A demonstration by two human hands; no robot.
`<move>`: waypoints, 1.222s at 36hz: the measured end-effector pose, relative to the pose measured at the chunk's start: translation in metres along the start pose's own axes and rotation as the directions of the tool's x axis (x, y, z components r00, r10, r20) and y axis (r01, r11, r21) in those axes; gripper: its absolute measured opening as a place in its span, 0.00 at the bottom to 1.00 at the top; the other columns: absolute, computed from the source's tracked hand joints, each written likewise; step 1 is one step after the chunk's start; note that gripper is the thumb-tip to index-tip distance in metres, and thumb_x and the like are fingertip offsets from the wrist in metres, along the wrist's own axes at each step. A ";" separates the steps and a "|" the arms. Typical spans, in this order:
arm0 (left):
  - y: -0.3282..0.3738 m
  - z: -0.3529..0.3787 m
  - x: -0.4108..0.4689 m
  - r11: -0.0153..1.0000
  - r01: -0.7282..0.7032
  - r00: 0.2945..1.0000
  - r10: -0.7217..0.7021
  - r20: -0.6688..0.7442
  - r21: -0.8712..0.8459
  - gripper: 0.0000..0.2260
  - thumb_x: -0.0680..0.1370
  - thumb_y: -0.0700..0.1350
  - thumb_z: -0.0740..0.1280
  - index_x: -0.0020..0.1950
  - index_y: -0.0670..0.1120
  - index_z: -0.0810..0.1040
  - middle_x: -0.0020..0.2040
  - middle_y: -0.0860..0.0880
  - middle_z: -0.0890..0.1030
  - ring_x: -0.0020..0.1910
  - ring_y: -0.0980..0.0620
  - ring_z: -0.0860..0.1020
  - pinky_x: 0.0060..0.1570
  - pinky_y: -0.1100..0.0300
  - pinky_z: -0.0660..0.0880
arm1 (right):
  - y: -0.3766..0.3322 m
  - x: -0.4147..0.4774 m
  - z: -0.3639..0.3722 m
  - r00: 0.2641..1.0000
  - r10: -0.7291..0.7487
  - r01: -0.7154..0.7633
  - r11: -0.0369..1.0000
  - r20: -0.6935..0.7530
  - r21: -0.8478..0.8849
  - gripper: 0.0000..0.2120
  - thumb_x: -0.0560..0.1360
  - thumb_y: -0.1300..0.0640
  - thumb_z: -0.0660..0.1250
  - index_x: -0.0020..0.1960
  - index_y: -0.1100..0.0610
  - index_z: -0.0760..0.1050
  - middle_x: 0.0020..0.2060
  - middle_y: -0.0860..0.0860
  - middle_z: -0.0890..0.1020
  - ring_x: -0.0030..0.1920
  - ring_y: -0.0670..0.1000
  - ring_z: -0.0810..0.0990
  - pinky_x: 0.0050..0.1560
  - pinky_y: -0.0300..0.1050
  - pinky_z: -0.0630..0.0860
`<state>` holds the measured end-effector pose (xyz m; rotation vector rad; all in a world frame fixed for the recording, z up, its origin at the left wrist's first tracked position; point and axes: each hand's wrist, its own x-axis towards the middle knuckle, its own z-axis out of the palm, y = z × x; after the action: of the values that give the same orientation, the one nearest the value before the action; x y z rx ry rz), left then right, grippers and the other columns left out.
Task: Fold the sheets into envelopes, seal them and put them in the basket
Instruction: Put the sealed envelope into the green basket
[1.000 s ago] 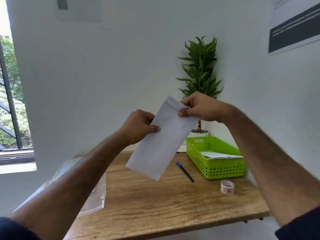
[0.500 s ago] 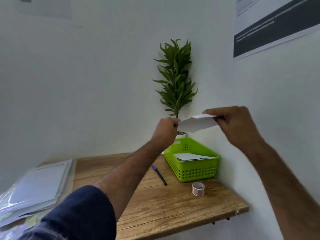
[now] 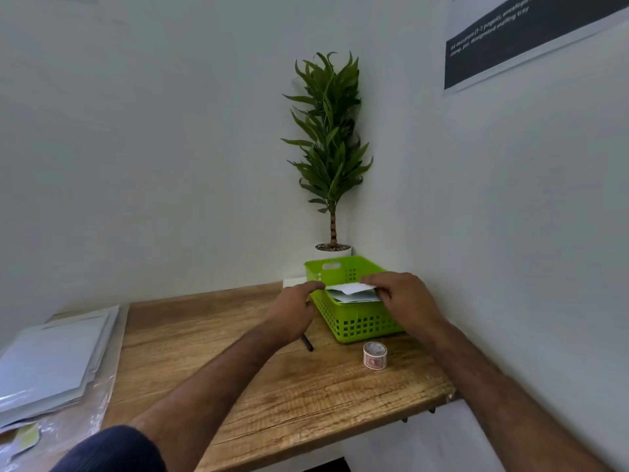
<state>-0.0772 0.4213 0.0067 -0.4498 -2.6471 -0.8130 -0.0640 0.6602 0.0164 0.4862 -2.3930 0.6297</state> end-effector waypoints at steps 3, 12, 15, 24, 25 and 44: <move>-0.002 0.007 -0.012 1.000 -0.004 1.000 0.004 0.012 -0.009 0.29 0.77 0.36 0.60 0.77 0.54 0.67 0.70 0.44 0.76 0.67 0.46 0.74 0.61 0.58 0.71 | -0.002 0.003 -0.001 0.999 0.032 -0.032 0.999 0.033 0.001 0.18 0.79 0.61 0.62 0.63 0.46 0.81 0.60 0.49 0.84 0.57 0.52 0.82 0.56 0.46 0.76; 0.002 0.012 -0.021 1.000 -0.005 1.000 0.006 0.029 -0.018 0.32 0.78 0.37 0.60 0.81 0.54 0.59 0.75 0.47 0.71 0.72 0.49 0.70 0.68 0.54 0.70 | -0.013 0.001 -0.001 0.990 0.017 -0.021 0.999 0.141 0.025 0.23 0.77 0.53 0.55 0.66 0.50 0.80 0.64 0.49 0.82 0.63 0.49 0.78 0.64 0.44 0.73; 0.001 0.012 -0.022 1.000 -0.011 0.999 0.011 0.040 -0.012 0.33 0.77 0.38 0.60 0.81 0.55 0.59 0.75 0.46 0.71 0.72 0.48 0.70 0.69 0.53 0.70 | -0.015 -0.005 -0.003 0.992 -0.012 0.011 1.000 0.124 0.002 0.24 0.75 0.51 0.55 0.64 0.51 0.81 0.61 0.49 0.83 0.60 0.50 0.79 0.63 0.46 0.74; 0.001 0.005 -0.024 0.999 -0.036 0.995 0.033 0.093 0.028 0.34 0.77 0.38 0.62 0.81 0.55 0.56 0.78 0.47 0.67 0.75 0.48 0.67 0.71 0.55 0.66 | -0.006 -0.018 0.005 0.977 -0.055 0.101 0.969 0.204 -0.227 0.32 0.72 0.43 0.48 0.71 0.46 0.73 0.69 0.46 0.77 0.69 0.47 0.72 0.71 0.52 0.63; 0.000 0.004 -0.024 0.999 -0.037 0.995 0.033 0.099 0.038 0.34 0.77 0.38 0.62 0.81 0.55 0.56 0.78 0.47 0.67 0.75 0.47 0.67 0.72 0.55 0.66 | -0.006 -0.019 0.005 0.977 -0.058 0.108 0.964 0.206 -0.243 0.31 0.72 0.43 0.48 0.72 0.46 0.73 0.70 0.46 0.76 0.70 0.47 0.71 0.71 0.53 0.63; -0.032 -0.090 -0.053 0.976 -0.034 0.999 0.040 -0.022 0.216 0.26 0.78 0.40 0.63 0.77 0.50 0.67 0.75 0.47 0.72 0.73 0.47 0.70 0.70 0.54 0.67 | -0.089 0.016 0.019 0.977 -0.210 0.206 0.976 -0.044 -0.071 0.26 0.78 0.43 0.54 0.66 0.53 0.78 0.59 0.52 0.84 0.61 0.55 0.80 0.62 0.56 0.72</move>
<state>-0.0225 0.3335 0.0404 -0.4260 -2.6550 -0.5086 -0.0423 0.5742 0.0411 0.6730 -2.2683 0.4622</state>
